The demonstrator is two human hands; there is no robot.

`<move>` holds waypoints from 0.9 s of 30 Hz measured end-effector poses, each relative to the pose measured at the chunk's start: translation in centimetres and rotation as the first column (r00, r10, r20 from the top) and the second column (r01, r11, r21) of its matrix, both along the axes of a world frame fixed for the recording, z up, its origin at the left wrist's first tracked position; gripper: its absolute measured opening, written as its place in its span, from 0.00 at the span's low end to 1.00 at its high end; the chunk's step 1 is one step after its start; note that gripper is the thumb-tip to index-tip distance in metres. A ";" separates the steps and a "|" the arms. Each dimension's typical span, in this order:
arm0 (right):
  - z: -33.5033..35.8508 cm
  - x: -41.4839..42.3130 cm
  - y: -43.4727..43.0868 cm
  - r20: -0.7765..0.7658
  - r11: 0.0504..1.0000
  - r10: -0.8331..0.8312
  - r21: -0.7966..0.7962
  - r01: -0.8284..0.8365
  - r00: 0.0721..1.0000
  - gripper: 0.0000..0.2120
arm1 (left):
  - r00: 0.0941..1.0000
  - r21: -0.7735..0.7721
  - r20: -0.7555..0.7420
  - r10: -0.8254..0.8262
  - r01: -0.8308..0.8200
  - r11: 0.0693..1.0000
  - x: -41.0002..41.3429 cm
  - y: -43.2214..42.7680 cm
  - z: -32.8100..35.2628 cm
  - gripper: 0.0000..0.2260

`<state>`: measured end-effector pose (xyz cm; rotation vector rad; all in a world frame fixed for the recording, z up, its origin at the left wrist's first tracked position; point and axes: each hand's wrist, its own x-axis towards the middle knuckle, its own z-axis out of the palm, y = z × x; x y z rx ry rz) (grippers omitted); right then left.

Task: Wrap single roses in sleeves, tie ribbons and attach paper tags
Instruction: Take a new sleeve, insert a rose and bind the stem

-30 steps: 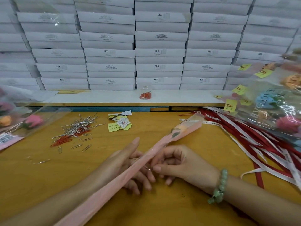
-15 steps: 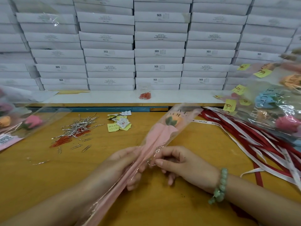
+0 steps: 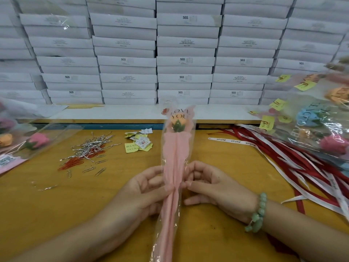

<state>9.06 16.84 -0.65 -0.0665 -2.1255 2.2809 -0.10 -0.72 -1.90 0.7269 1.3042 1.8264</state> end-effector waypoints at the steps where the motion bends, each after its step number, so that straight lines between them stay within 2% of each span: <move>1: 0.0 0.1 0.0 -0.008 1.000 -0.010 -0.023 0.010 1.000 0.08 | 1.000 -0.005 -0.005 0.026 -0.026 1.000 0.1 0.0 0.1 0.20; 4: 0.1 0.1 0.0 -0.026 0.998 -0.053 -0.032 0.053 0.998 0.07 | 0.994 -0.025 -0.014 0.106 -0.106 0.994 0.3 0.1 0.2 0.24; 9: -0.1 -0.1 0.0 -0.011 0.994 -0.108 0.017 0.109 0.994 0.04 | 0.990 -0.060 -0.041 0.134 -0.136 0.989 0.5 0.0 0.5 0.24; 14: 0.1 -0.3 0.1 0.027 0.997 -0.059 0.059 0.057 0.998 0.04 | 0.993 0.003 0.061 0.101 -0.101 0.995 0.3 0.2 0.4 0.20; 18: 0.4 -0.1 0.3 0.063 0.990 0.069 0.120 -0.077 0.996 0.05 | 0.987 0.033 0.114 0.110 -0.114 0.993 0.2 0.1 0.3 0.16; 22: 0.9 0.0 0.5 0.103 0.978 0.177 0.091 -0.186 0.979 0.03 | 0.983 -0.019 0.028 0.180 -0.180 0.984 0.3 0.1 0.0 0.16; 25: 1.0 0.1 0.5 0.103 0.978 0.186 0.081 -0.194 0.977 0.06 | 0.966 -0.070 -0.128 0.226 -0.236 0.969 0.5 0.0 -0.2 0.11; 27: 0.9 0.1 0.5 0.094 0.980 0.175 0.080 -0.183 0.980 0.06 | 0.964 -0.067 -0.166 0.206 -0.219 0.973 0.7 -0.1 -0.2 0.10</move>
